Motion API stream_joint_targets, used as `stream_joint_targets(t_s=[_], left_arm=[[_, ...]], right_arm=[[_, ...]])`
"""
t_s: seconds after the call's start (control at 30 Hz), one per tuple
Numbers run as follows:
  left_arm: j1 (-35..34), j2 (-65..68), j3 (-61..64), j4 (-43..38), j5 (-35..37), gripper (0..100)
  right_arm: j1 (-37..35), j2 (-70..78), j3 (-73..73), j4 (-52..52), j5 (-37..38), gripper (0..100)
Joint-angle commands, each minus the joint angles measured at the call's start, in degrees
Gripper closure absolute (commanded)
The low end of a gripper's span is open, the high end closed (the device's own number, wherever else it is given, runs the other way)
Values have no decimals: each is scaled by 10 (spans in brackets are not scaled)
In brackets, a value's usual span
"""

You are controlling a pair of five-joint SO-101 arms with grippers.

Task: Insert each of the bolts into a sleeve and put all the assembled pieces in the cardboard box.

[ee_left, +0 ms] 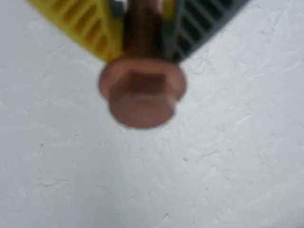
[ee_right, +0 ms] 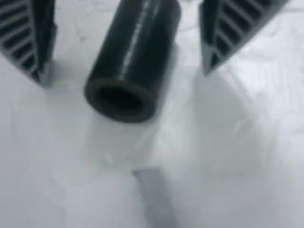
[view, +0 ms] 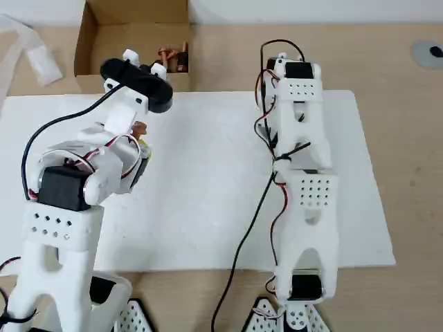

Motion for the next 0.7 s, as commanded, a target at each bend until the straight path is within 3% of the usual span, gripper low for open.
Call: stream_joint_targets(t_s=[0.0, 0.33, 0.57, 0.67], left_arm=[[8, -18, -6, 3, 3, 989], [8, -73, -3, 11, 3, 988], [7, -123, 13, 27, 2, 988], [7, -137, 11, 40, 2, 988]], right_arm=[[-2, -1, -2, 4, 0, 775], [-33, -1, -2, 18, 0, 786], [-33, -1, -1, 19, 0, 981], [-32, -1, -1, 36, 0, 986]])
